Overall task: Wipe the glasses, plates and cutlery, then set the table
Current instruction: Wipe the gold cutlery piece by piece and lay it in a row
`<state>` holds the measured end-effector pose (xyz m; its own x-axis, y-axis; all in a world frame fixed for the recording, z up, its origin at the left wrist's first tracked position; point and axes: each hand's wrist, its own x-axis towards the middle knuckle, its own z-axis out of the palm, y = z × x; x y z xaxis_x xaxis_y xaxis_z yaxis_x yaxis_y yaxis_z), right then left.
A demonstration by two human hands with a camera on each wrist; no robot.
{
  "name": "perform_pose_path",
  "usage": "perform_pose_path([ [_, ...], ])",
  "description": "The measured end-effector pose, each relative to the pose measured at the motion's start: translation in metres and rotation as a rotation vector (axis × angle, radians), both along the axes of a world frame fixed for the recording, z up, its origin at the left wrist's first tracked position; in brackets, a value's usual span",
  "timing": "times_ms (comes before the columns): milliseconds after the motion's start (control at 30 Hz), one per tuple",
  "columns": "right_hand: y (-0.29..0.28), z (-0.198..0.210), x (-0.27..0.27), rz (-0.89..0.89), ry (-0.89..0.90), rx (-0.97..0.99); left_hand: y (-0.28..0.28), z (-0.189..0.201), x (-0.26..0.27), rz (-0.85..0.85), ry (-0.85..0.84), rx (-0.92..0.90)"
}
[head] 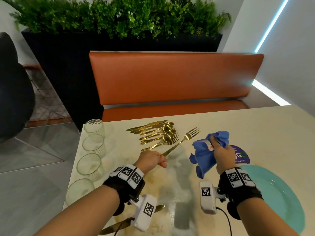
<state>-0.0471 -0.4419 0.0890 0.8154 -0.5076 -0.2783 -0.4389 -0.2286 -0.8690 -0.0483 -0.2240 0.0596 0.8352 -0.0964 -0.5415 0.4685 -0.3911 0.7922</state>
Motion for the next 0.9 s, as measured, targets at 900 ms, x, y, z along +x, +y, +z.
perform_pose_path([
  [900, 0.058, -0.046, 0.001, 0.777, 0.357, -0.267, -0.028, -0.027, 0.046, 0.003, -0.09, 0.042],
])
